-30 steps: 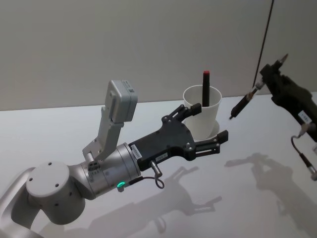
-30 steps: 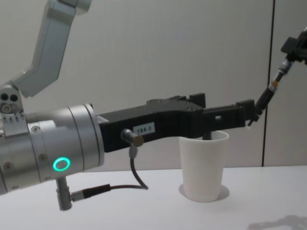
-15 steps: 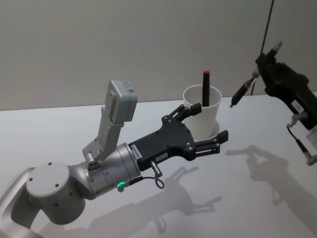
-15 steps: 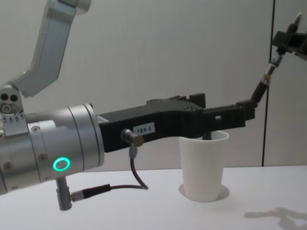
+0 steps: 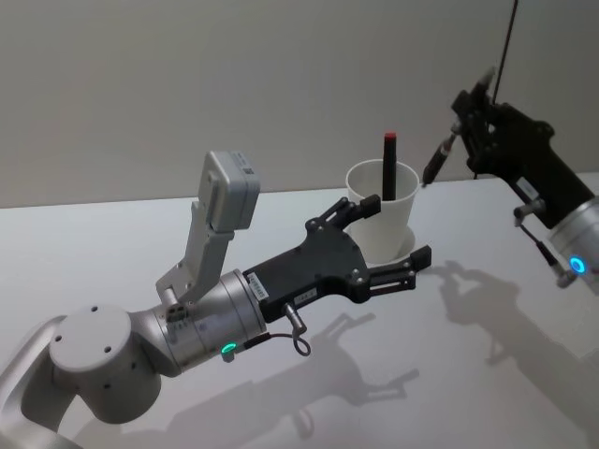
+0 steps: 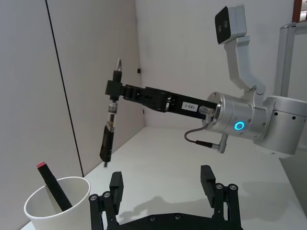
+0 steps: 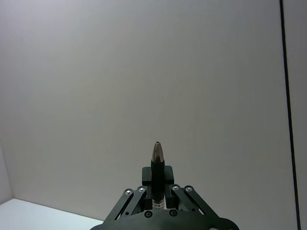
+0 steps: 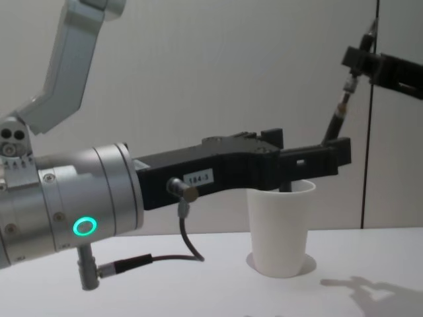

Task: Place the pen into the pen holder.

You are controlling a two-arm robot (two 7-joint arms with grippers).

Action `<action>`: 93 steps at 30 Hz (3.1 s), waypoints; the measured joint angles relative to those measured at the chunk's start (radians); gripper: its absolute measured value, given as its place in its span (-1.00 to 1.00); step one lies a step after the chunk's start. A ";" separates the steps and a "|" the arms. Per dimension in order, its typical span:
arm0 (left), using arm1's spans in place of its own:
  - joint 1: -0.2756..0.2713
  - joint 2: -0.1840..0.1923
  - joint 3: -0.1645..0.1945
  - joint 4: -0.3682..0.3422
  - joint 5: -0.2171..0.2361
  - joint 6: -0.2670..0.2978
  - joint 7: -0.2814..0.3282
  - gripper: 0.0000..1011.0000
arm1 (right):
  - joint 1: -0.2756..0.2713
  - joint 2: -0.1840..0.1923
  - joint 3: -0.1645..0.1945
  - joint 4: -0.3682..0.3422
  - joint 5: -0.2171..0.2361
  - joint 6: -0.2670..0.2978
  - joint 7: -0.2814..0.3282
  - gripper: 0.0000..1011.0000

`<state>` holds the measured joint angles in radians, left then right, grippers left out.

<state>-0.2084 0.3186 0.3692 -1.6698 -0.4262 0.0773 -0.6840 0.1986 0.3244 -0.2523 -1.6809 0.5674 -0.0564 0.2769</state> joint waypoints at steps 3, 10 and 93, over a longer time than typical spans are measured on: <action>0.000 0.000 0.000 0.000 0.000 0.000 0.000 0.98 | 0.015 -0.010 -0.006 0.019 -0.034 -0.011 0.005 -0.74; 0.000 0.000 0.000 0.000 0.000 0.000 0.000 0.98 | 0.064 -0.047 -0.025 0.087 -0.124 -0.046 0.010 -0.74; 0.000 0.000 0.000 0.000 0.000 0.000 0.000 0.98 | 0.196 -0.185 -0.097 0.377 -0.256 -0.076 -0.006 0.98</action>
<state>-0.2084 0.3186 0.3692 -1.6698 -0.4262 0.0773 -0.6840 0.3946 0.1396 -0.3494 -1.3040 0.3117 -0.1325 0.2712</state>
